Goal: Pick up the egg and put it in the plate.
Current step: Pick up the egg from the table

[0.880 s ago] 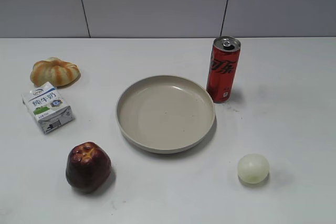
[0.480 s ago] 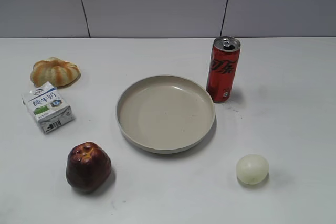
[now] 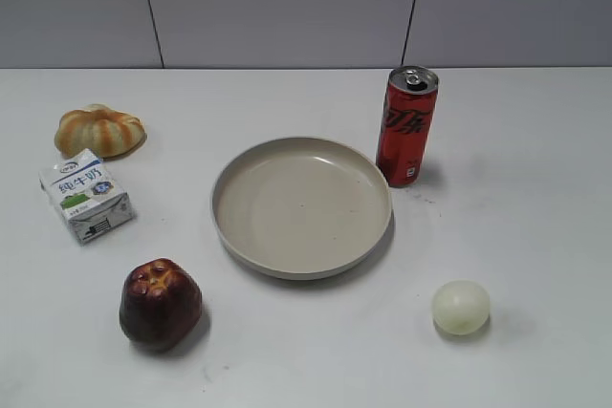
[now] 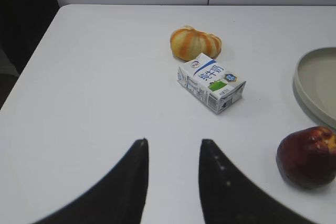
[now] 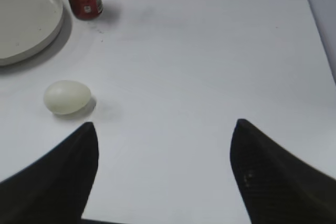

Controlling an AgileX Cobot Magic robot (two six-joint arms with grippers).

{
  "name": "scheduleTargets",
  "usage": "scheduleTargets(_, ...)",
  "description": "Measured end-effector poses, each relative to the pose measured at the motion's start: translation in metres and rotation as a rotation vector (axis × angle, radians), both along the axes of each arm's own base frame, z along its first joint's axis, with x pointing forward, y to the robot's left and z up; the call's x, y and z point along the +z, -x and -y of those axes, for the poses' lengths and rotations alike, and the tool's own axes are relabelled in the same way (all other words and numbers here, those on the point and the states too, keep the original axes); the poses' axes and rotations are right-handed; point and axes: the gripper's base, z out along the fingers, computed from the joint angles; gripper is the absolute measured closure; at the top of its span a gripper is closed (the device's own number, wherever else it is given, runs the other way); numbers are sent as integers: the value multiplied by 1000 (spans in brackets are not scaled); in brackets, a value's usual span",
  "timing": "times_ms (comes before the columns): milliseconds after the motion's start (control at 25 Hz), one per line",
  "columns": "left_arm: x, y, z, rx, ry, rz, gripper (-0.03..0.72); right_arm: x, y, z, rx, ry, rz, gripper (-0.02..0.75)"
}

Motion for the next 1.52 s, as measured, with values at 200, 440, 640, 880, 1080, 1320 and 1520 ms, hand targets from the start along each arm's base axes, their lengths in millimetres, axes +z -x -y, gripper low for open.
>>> scheduleTargets(200,0,0,0,0,0,0,448,-5,-31,-6,138,81,-154,146)
scheduleTargets(440,0,0,0,0,0,0,448,-15,-68,-12,333,205,-281,146)
scheduleTargets(640,0,0,0,0,0,0,448,-16,-105,-20,471,251,-279,146)
scheduleTargets(880,0,0,0,0,0,0,448,-15,-149,-38,694,363,-258,146)
scheduleTargets(1080,0,0,0,0,0,0,448,-23,-183,-56,786,421,-281,146)
scheduleTargets(1320,0,0,0,0,0,0,448,-57,-203,-78,992,558,-366,146)
scheduleTargets(1520,0,0,0,0,0,0,448,-82,-206,-94,1135,692,-434,146)
